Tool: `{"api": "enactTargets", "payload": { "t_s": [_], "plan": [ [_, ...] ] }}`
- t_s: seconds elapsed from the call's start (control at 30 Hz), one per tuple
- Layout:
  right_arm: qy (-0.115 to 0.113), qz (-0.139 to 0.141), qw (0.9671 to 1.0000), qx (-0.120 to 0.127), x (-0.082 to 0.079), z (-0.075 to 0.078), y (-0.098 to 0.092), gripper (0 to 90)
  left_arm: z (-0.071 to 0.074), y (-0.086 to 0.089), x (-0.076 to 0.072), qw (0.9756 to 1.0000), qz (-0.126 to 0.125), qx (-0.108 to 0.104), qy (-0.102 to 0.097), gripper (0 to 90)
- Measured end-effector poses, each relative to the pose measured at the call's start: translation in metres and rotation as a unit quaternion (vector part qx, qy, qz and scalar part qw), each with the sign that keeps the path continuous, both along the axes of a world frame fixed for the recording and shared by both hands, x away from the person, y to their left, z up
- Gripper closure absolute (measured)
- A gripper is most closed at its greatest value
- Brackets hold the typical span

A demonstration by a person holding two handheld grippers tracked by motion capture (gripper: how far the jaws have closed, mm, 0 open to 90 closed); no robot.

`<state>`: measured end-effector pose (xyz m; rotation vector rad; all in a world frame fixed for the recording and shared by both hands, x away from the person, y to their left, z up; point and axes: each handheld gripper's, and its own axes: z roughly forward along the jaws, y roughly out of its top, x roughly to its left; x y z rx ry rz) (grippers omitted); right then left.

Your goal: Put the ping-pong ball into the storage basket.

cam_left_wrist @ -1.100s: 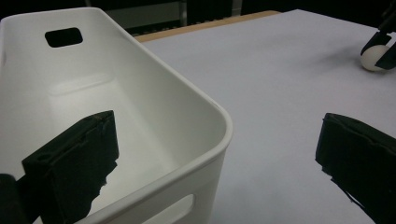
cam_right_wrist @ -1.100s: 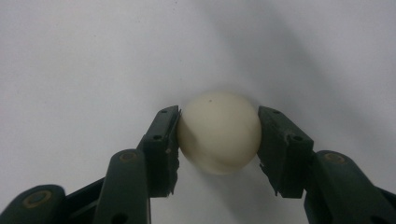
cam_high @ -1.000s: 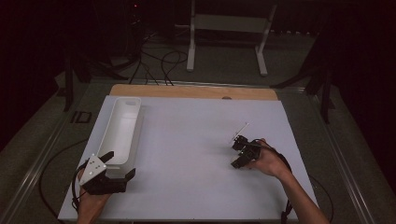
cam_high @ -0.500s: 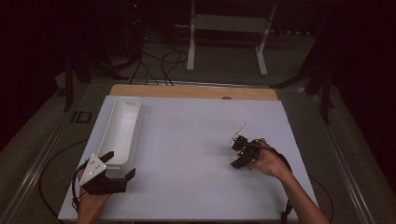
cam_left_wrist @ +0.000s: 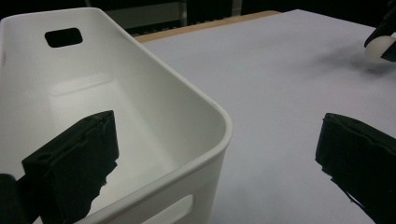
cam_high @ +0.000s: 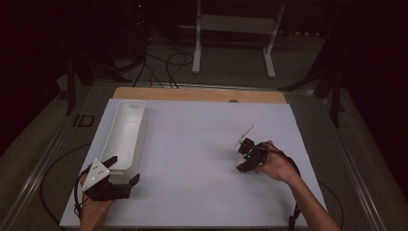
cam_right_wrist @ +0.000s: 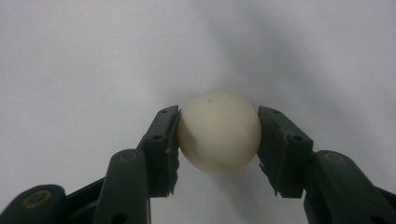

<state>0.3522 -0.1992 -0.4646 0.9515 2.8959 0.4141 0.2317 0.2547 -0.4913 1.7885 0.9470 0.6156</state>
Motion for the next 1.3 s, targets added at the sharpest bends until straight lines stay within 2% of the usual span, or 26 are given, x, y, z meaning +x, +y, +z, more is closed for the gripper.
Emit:
{"api": "enactTargets", "payload": {
  "t_s": [0.6, 1.3],
  "plan": [
    [-0.013, 0.017, 0.9997, 0.011, -0.003, 0.011, 0.011, 50.1, 0.000, 0.000, 0.000, 1.0000, -0.001, 0.001, 0.000, 0.0],
    [-0.030, 0.022, 0.9989, 0.028, -0.006, 0.026, 0.020, 50.1, 0.000, -0.001, -0.001, 1.0000, -0.002, 0.001, 0.000, 0.0]
  ]
}}
